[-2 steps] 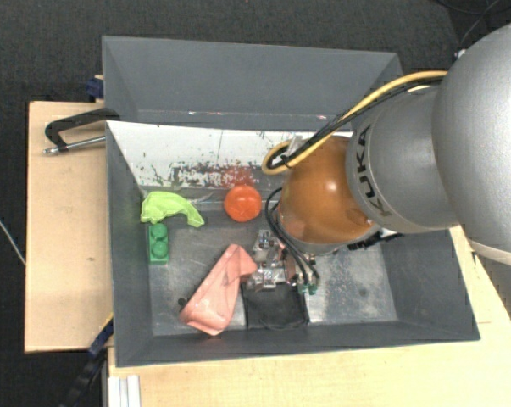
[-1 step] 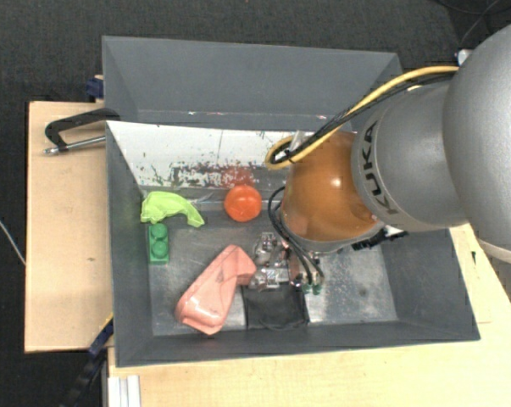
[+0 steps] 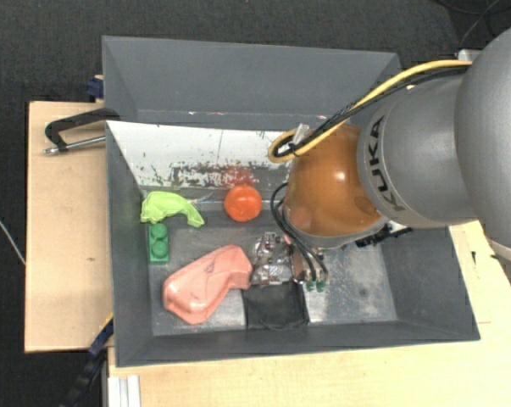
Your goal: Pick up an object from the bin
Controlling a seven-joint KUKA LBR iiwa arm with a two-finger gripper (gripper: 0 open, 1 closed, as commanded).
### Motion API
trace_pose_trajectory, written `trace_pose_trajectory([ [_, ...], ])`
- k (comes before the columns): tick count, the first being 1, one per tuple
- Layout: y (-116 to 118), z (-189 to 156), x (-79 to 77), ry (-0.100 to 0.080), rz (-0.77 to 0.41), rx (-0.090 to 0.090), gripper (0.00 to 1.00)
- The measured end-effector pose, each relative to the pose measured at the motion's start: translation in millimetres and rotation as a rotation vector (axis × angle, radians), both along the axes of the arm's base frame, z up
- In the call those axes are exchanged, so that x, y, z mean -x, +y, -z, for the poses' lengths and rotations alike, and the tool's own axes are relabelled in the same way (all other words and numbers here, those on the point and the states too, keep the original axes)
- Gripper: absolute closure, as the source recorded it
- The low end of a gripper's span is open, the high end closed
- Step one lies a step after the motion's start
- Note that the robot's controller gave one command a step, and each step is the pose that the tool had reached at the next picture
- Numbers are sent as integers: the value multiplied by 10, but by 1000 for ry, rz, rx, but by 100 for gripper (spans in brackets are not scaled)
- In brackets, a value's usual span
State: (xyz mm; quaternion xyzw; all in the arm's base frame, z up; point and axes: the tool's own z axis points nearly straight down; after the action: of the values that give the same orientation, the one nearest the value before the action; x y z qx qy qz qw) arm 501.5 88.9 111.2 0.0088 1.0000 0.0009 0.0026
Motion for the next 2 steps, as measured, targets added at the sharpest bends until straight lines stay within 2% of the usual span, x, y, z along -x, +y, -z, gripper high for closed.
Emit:
trace_pose_trajectory([
  [2,5,-221,-17,-4,0,-1,100],
])
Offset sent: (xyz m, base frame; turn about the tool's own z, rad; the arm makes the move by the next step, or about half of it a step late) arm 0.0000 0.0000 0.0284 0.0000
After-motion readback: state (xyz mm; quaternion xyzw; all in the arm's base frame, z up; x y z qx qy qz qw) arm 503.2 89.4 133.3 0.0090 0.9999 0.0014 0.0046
